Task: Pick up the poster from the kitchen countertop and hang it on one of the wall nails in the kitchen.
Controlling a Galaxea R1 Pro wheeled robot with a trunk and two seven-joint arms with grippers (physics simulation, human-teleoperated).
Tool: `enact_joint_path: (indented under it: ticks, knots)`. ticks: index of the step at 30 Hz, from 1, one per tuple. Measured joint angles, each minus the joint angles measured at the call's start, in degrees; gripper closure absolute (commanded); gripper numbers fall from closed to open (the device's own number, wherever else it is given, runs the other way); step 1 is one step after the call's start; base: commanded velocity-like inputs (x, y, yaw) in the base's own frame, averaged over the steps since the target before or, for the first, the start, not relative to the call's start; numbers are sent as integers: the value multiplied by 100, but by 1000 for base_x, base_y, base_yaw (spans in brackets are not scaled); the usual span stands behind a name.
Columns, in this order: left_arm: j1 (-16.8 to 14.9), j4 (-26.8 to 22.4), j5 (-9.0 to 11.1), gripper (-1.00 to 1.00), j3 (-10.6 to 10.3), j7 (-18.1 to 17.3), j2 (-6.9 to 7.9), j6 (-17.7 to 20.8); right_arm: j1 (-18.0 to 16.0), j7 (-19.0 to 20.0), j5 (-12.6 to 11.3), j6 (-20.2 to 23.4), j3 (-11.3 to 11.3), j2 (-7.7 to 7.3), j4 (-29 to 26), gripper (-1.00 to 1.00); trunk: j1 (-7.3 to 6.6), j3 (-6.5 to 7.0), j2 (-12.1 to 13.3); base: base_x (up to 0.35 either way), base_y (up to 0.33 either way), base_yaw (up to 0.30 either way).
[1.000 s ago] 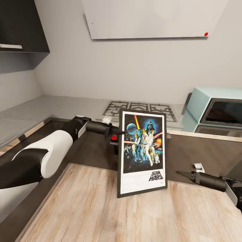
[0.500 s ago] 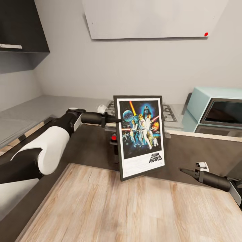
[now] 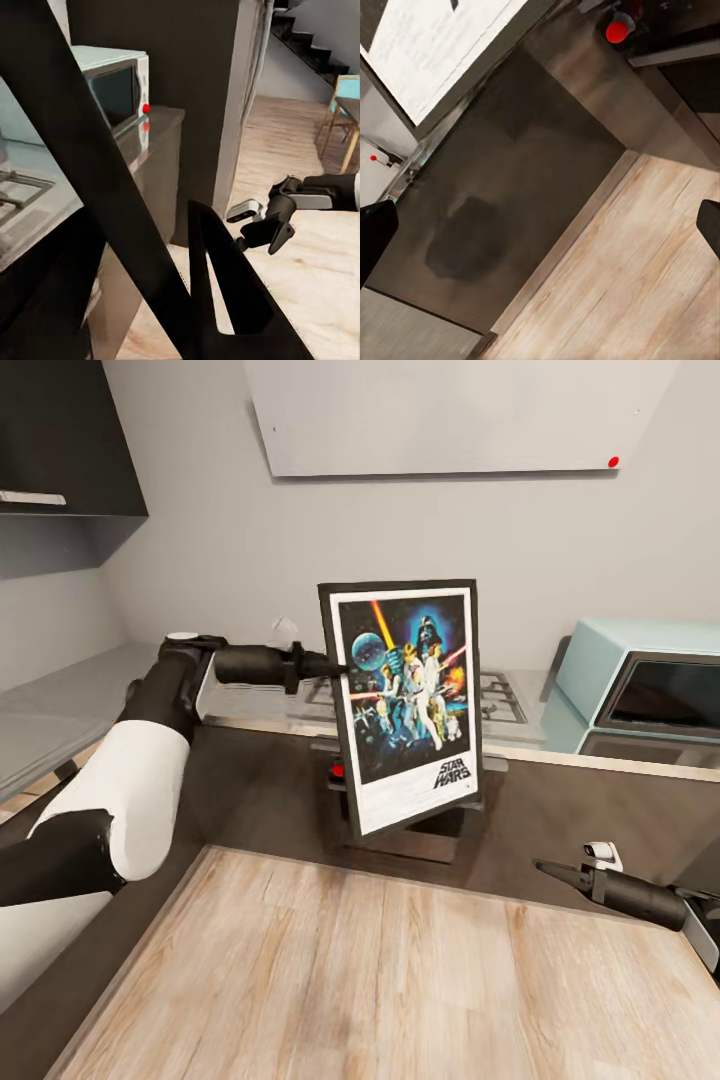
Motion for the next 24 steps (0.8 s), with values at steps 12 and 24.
enact_joint_path:
  ticks: [12, 24]
  knots:
    - [1203, -2576, 2393, 100, -1771, -36, 1028, 1199, 0, -1, -2, 0, 2, -15, -3, -100, 0, -1, 0, 0, 0, 0]
    - [1605, -2933, 3653, 100, -2501, -35, 1975, 1271, 0, 15, 4, -136, 2, -36, -5, -100, 0, 0, 0, 0, 0, 0]
